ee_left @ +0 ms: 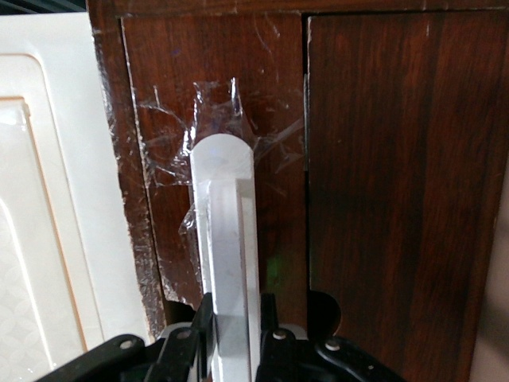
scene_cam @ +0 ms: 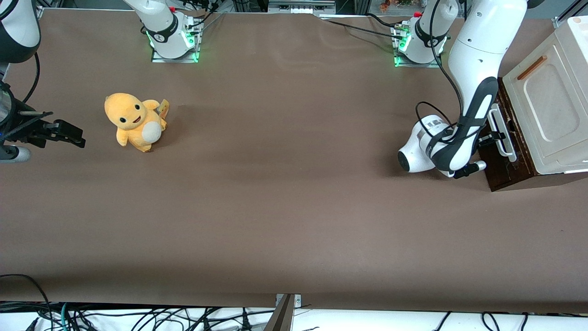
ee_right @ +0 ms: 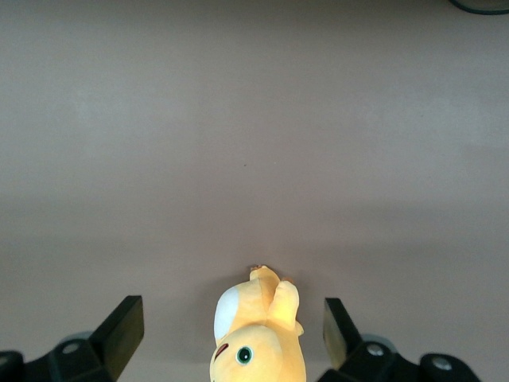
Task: Open lower drawer with left arm only
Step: 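Pull the handle outward with the left gripper, sliding the drawer out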
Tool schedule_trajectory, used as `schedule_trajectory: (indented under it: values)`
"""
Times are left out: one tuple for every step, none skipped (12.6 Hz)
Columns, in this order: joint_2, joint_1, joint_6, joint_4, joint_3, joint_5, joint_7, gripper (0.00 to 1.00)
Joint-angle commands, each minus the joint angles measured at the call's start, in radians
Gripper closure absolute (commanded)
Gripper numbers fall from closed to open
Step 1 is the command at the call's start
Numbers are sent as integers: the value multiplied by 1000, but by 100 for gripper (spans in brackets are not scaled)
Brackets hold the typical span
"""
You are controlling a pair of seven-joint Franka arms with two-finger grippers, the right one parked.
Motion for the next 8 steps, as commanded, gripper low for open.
schedule_trajectory:
  values:
    - [-10, 5, -9, -5, -5, 32, 9, 80]
    - [-11, 5, -9, -5, -6, 32, 9, 82]
    - [-11, 5, -10, -3, -6, 32, 10, 83]
    - [-11, 4, -13, -2, -9, 29, 10, 83]
    - [-11, 2, -18, 0, -11, 26, 10, 84]
    - [-11, -3, -18, 1, -12, 18, 9, 84]
    - [-11, -6, -21, 1, -12, 17, 9, 84]
    - [-11, -7, -28, 3, -12, 15, 9, 84]
